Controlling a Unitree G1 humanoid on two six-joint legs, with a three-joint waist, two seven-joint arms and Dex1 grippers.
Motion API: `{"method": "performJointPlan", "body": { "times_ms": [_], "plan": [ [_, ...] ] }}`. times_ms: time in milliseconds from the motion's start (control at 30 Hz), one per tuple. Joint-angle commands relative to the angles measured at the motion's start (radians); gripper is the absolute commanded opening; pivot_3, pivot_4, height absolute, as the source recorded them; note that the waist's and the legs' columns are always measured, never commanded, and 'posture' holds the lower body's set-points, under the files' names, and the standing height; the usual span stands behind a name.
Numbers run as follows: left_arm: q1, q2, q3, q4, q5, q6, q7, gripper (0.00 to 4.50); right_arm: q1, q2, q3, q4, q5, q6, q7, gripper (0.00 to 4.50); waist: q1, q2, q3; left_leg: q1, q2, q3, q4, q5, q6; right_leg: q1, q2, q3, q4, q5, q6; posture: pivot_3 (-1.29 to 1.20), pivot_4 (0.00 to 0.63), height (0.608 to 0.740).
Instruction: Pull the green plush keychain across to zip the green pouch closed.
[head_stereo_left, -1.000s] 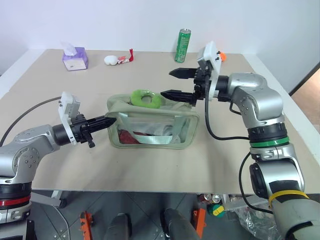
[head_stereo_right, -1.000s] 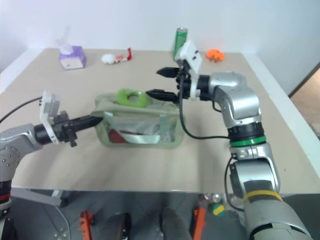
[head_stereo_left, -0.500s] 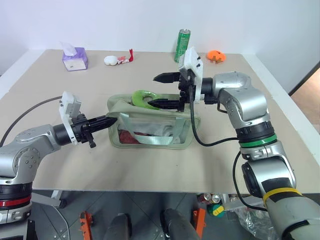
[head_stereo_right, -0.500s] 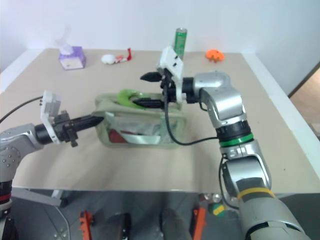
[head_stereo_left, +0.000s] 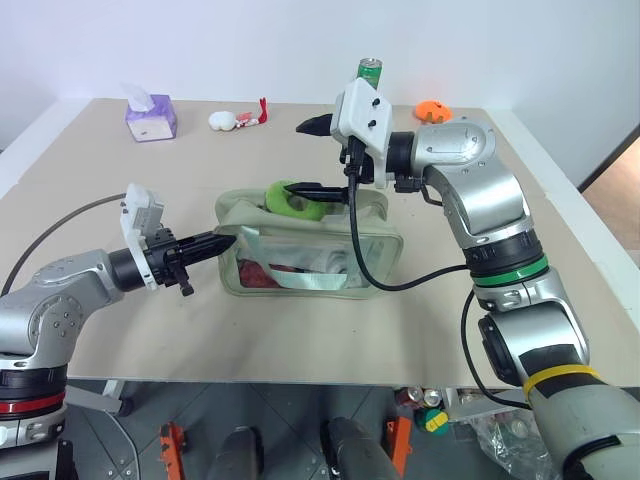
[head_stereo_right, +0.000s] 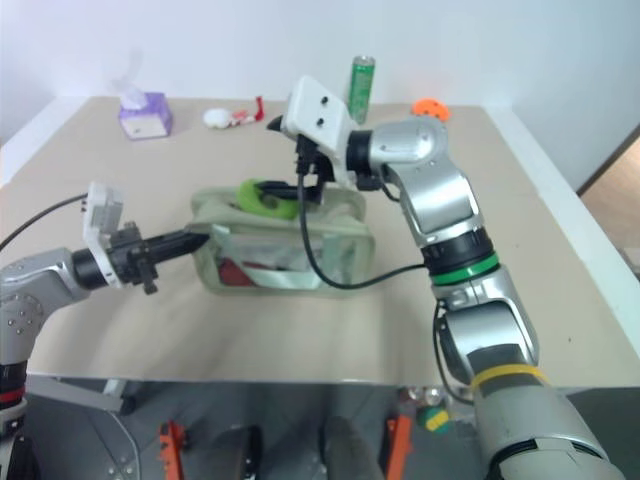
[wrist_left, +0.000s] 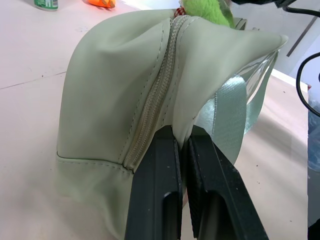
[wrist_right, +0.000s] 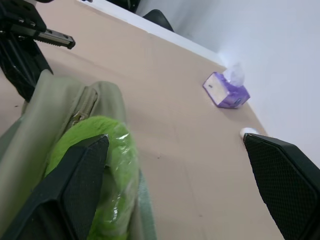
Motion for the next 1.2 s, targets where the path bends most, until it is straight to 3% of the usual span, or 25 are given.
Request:
{"method": "performJointPlan", "body": {
  "times_ms": [33, 300, 900, 1200],
  "plan": [
    [-0.019, 0.000, 0.020, -0.034, -0.020, -0.014, 0.000, 0.00, -0.016, -0.012, 0.005, -0.065, -0.021, -0.039, 0.007, 4.47, 0.000, 0.000, 0.000, 0.000, 0.000, 0.000, 0.000, 0.000, 0.000, 0.000, 0.000, 0.000, 0.000, 0.000, 0.000, 0.00, 0.150, 0.740],
    [-0.014, 0.006, 0.033, -0.040, -0.029, -0.012, 0.004, 0.00, 0.030, -0.069, 0.031, -0.142, -0.033, -0.070, 0.096, 4.47, 0.000, 0.000, 0.000, 0.000, 0.000, 0.000, 0.000, 0.000, 0.000, 0.000, 0.000, 0.000, 0.000, 0.000, 0.000, 0.00, 0.150, 0.740],
    [0.001, 0.001, 0.047, -0.069, -0.053, -0.006, 0.034, 0.00, -0.039, 0.017, 0.073, -0.002, -0.199, -0.196, -0.034, 4.47, -0.001, 0.000, 0.000, 0.000, 0.000, 0.000, 0.000, 0.000, 0.000, 0.000, 0.000, -0.001, 0.000, 0.000, -0.001, 0.00, 0.150, 0.740],
    [0.004, 0.003, 0.049, -0.074, -0.063, -0.006, 0.046, 0.00, -0.081, -0.027, 0.049, 0.057, -0.206, -0.239, -0.015, 4.47, 0.000, 0.000, 0.000, 0.000, 0.000, 0.000, 0.000, 0.000, 0.000, 0.000, -0.001, -0.001, 0.000, 0.000, -0.001, 0.00, 0.150, 0.740]
  ]
}}
